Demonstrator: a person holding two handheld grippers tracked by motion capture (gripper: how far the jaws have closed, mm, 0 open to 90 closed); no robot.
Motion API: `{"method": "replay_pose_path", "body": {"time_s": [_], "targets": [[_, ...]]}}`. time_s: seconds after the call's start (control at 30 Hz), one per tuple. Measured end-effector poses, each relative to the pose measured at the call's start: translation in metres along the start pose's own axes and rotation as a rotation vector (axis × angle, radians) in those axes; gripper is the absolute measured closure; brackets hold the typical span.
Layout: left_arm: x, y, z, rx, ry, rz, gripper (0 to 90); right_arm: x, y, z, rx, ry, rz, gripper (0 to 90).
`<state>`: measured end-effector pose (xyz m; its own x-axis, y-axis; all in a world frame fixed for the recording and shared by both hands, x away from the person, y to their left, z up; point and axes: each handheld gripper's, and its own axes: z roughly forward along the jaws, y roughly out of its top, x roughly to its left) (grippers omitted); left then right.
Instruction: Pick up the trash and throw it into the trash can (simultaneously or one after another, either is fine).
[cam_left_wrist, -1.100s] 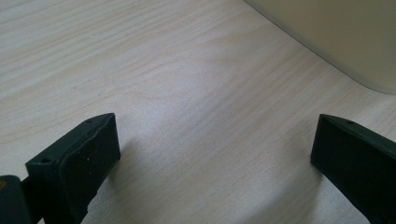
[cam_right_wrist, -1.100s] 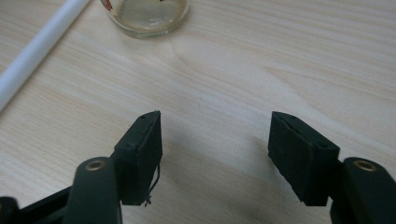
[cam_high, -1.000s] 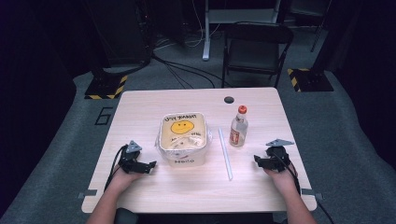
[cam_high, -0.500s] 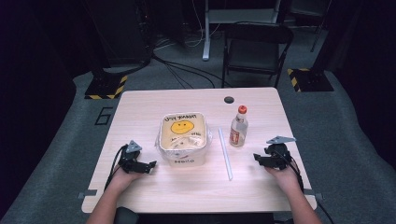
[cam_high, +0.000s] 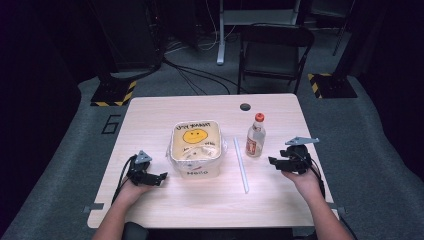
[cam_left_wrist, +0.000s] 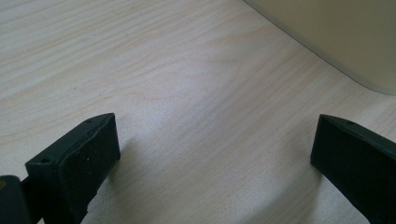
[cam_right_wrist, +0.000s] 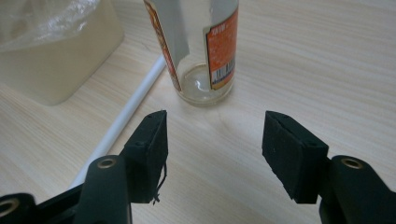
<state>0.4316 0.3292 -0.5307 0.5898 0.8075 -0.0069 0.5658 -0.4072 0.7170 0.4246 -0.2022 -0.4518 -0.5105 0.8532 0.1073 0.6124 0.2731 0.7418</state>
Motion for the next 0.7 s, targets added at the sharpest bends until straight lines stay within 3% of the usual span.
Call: {"method": "replay_pose_path", "body": {"time_s": [0.7], "targets": [[0.0, 0.0, 0.0, 0.008, 0.0, 0.005, 1.1, -0.002, 0.036, -0.017, -0.042, 0.004, -0.025, 39.1]]}}
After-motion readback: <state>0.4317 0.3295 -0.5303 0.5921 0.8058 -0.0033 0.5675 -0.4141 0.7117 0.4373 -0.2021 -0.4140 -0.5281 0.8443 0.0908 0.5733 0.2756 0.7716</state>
